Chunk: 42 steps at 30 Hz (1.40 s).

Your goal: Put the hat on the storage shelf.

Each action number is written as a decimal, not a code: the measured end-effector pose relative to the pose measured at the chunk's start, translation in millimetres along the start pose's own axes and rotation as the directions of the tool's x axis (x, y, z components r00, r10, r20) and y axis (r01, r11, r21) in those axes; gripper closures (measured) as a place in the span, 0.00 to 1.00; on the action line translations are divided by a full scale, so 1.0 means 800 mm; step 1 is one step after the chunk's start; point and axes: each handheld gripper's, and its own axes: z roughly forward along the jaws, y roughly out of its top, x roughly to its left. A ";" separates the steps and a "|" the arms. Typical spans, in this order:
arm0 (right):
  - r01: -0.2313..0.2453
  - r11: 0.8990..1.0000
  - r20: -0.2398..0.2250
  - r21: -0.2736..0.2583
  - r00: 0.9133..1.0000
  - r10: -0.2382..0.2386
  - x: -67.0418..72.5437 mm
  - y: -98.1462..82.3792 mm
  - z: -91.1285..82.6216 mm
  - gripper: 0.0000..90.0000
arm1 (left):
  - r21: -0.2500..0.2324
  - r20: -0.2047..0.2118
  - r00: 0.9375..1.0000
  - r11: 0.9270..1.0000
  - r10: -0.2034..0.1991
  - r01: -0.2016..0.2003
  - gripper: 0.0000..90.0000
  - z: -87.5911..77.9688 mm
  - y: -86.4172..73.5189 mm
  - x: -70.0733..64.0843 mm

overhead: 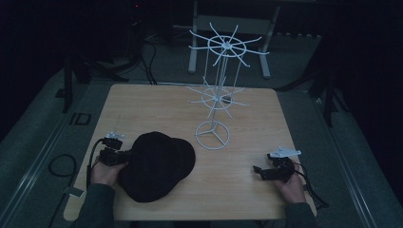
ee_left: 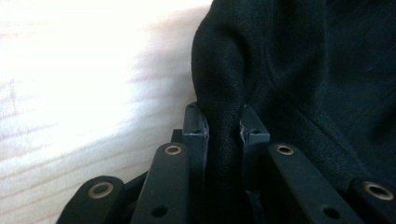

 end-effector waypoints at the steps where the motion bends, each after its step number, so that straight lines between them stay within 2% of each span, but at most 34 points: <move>1: 0.000 1.000 0.000 0.000 1.000 0.000 0.000 0.000 0.000 0.15 | -0.013 0.011 1.000 1.000 0.001 -0.001 0.87 -0.004 0.002 -0.001; 10: 0.000 1.000 0.000 0.000 1.000 0.000 0.000 0.000 0.000 0.15 | -0.123 0.065 0.996 0.991 0.055 -0.047 0.87 -0.040 0.025 -0.019; 19: 0.000 1.000 0.000 0.000 1.000 0.000 0.000 0.000 0.000 0.15 | -0.168 0.059 0.991 0.980 0.121 -0.109 0.87 -0.065 0.037 -0.031; 23: 0.000 1.000 0.000 0.000 1.000 0.000 0.000 0.000 0.000 0.15 | -0.179 0.065 0.990 0.978 0.122 -0.109 0.87 -0.069 0.038 -0.031; 28: 0.000 1.000 0.000 0.000 1.000 0.000 0.000 0.000 0.000 0.15 | -0.219 0.100 0.987 0.971 0.124 -0.100 0.87 -0.085 0.042 -0.029; 36: 0.000 1.000 0.000 0.000 1.000 0.000 0.000 0.000 0.000 0.15 | -0.269 0.116 0.982 0.956 0.151 -0.115 0.87 -0.109 0.050 -0.030; 38: 0.000 1.000 0.000 0.000 1.000 0.000 0.000 0.000 0.000 0.15 | -0.274 0.119 0.981 0.955 0.153 -0.116 0.87 -0.112 0.051 -0.030; 39: 0.001 1.000 0.000 -0.001 1.000 -0.001 0.000 0.000 0.000 0.15 | -0.285 0.119 0.980 0.951 0.161 -0.122 0.87 -0.118 0.054 -0.031; 40: 0.001 1.000 0.000 -0.001 1.000 -0.001 0.000 0.000 0.000 0.15 | -0.285 0.119 0.980 0.951 0.161 -0.122 0.87 -0.118 0.054 -0.031; 42: 0.000 1.000 0.000 -0.001 1.000 0.000 0.000 0.000 0.000 0.15 | -0.299 0.125 0.977 0.945 0.173 -0.129 0.87 -0.127 0.057 -0.032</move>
